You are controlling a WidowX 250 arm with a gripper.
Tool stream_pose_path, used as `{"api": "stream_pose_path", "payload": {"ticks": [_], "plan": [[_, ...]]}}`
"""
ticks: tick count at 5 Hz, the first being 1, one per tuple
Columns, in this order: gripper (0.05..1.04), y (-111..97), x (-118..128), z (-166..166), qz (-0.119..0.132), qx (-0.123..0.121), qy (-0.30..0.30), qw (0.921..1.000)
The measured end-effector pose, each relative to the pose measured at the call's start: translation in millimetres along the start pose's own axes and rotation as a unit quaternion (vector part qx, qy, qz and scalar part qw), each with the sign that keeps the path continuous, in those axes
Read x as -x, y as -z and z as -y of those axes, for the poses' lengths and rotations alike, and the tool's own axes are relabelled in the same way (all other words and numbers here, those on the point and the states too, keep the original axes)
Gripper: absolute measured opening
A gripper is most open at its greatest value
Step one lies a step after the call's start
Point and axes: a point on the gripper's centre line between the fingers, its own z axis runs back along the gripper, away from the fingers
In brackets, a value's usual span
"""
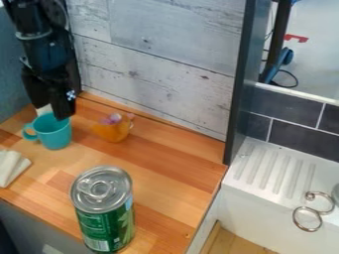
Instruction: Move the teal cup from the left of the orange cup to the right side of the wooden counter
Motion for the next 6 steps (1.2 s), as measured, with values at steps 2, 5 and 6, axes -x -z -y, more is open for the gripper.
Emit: {"api": "stream_pose_path", "payload": {"ticks": [2, 5, 6], "plan": [[1.000, 25.3, -14.1, -12.4, -0.016, 0.015, 0.016, 0.9996], [1.000, 55.6, -22.7, -28.1, -0.025, 0.034, 0.024, 0.9988], [1.000, 66.2, -23.9, -34.7, -0.035, 0.042, 0.019, 0.9983]]}}
